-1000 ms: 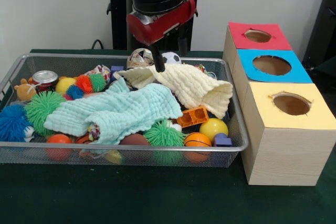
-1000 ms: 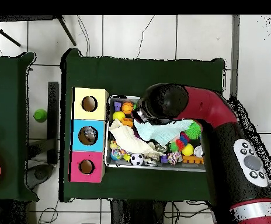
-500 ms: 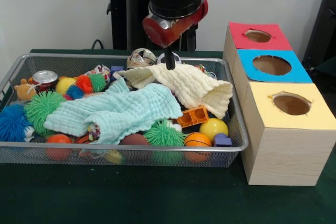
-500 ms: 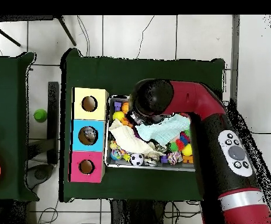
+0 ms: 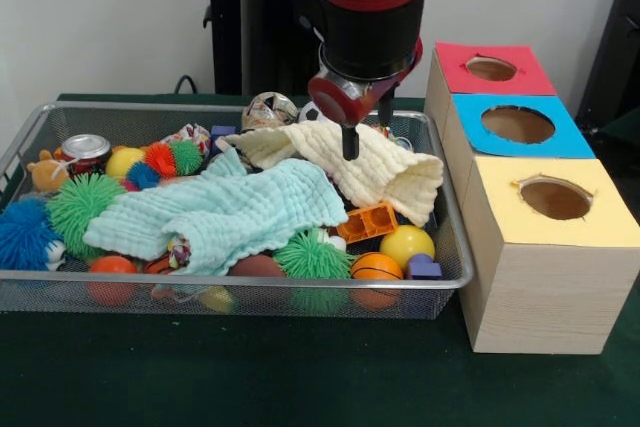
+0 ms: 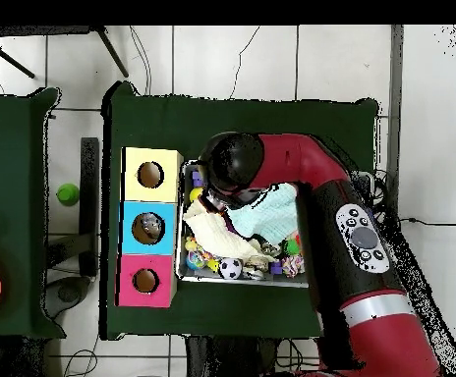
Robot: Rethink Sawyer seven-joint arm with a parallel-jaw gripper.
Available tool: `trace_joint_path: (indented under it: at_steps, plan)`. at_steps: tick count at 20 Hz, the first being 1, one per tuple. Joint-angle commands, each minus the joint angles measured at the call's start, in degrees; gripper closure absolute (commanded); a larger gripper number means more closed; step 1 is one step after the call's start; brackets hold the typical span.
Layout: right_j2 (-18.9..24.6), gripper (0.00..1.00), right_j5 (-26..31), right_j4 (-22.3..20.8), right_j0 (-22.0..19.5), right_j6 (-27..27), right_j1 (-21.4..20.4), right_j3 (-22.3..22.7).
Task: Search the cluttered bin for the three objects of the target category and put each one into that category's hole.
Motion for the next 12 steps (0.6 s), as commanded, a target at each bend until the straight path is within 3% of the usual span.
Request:
trace_joint_path:
  at_steps: [1,12]
  plan:
    - [0.86,0.00,4.39,-3.23,-0.11,-5.40,3.22,-1.76]
    - [-0.05,0.00,5.89,-5.52,-0.54,-6.42,4.71,-1.30]
